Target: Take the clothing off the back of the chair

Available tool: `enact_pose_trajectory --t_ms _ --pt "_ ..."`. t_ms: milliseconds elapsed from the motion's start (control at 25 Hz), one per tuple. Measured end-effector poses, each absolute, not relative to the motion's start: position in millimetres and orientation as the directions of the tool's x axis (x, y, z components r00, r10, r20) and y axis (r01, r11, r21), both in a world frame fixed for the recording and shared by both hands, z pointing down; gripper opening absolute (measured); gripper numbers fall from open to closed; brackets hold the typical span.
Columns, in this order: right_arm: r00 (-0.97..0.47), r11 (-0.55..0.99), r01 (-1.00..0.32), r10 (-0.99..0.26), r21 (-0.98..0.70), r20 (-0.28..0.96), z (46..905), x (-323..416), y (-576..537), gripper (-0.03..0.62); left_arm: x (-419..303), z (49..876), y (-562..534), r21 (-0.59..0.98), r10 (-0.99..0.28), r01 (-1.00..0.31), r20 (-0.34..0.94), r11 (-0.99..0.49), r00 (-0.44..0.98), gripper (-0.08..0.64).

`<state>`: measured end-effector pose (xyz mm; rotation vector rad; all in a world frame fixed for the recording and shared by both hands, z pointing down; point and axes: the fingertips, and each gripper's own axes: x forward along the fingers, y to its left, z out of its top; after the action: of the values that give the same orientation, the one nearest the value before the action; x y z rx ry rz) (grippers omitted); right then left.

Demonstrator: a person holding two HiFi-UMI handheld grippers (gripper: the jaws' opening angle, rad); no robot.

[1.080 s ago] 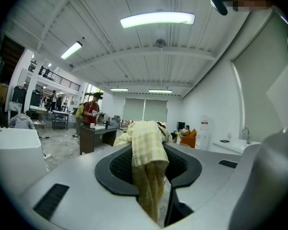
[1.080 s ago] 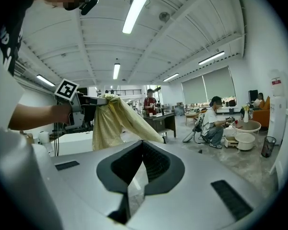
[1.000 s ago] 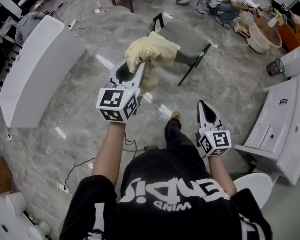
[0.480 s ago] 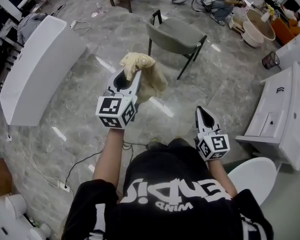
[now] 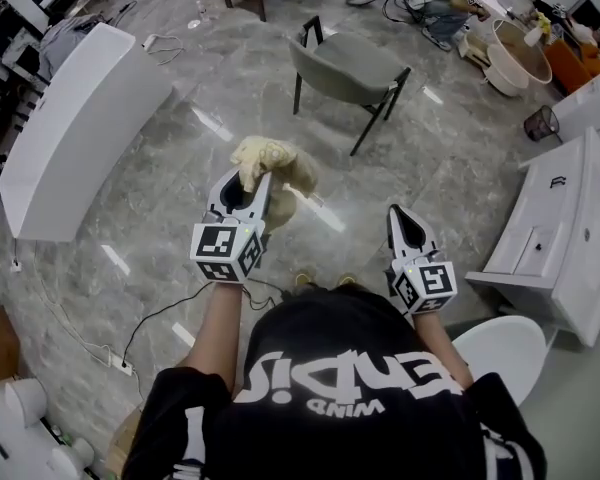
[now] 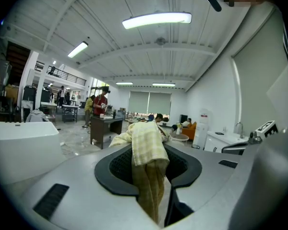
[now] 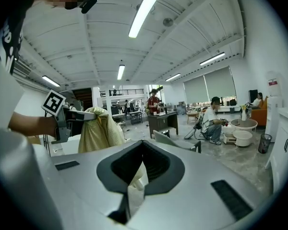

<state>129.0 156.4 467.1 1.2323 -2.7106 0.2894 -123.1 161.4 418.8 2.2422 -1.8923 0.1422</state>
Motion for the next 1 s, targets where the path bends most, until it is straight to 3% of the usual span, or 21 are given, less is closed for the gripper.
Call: enact_pose_trajectory --t_ms 400,1000 --pt "-0.67 0.661 -0.739 -0.703 -0.128 0.238 486.5 149.5 149.0 0.014 -83.4 493.1 203.5 0.121 -0.945 -0.983 0.283 -0.135 0.165 0.144" --pt "-0.701 0.694 -0.709 -0.673 -0.124 0.236 488.8 151.6 156.7 0.014 -64.7 486.7 222.5 0.144 -0.945 -0.984 0.293 -0.105 0.144 0.146"
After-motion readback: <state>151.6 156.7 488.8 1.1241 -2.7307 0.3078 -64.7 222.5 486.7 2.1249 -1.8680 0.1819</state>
